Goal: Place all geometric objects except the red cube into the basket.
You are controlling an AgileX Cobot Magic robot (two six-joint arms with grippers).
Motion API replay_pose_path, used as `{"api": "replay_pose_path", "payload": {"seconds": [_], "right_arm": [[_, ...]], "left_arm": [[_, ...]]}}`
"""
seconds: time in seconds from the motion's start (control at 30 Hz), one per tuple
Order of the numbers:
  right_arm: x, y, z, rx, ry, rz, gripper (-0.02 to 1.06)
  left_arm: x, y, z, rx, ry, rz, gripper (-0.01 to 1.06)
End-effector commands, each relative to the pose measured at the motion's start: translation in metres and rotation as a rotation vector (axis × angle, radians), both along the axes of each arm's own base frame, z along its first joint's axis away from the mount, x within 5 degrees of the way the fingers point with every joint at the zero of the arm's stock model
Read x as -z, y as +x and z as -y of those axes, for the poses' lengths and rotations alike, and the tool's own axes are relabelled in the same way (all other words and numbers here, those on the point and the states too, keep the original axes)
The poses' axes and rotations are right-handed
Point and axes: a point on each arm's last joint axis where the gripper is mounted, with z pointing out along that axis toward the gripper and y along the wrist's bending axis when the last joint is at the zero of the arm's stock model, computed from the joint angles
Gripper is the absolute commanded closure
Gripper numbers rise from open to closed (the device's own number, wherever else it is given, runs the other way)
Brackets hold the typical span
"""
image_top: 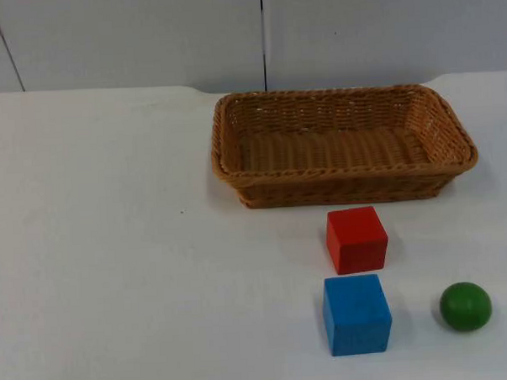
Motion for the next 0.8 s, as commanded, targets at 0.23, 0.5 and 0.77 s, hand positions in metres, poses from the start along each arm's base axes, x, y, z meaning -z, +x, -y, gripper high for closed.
{"api": "replay_pose_path", "payload": {"seconds": [0.23, 0.5, 0.77], "right_arm": [[-0.028, 0.025, -0.001, 0.003, 0.001, -0.041, -0.01], [-0.035, 0.092, -0.002, 0.002, -0.003, -0.179, -0.01], [-0.011, 0.142, -0.004, 0.001, -0.006, -0.380, -0.01]], "left_arm": [[-0.024, 0.022, 0.002, 0.030, -0.056, -0.044, 0.00], [-0.032, 0.084, -0.004, 0.019, -0.087, -0.236, 0.00], [-0.014, 0.129, -0.010, 0.007, -0.106, -0.389, 0.00]]}}
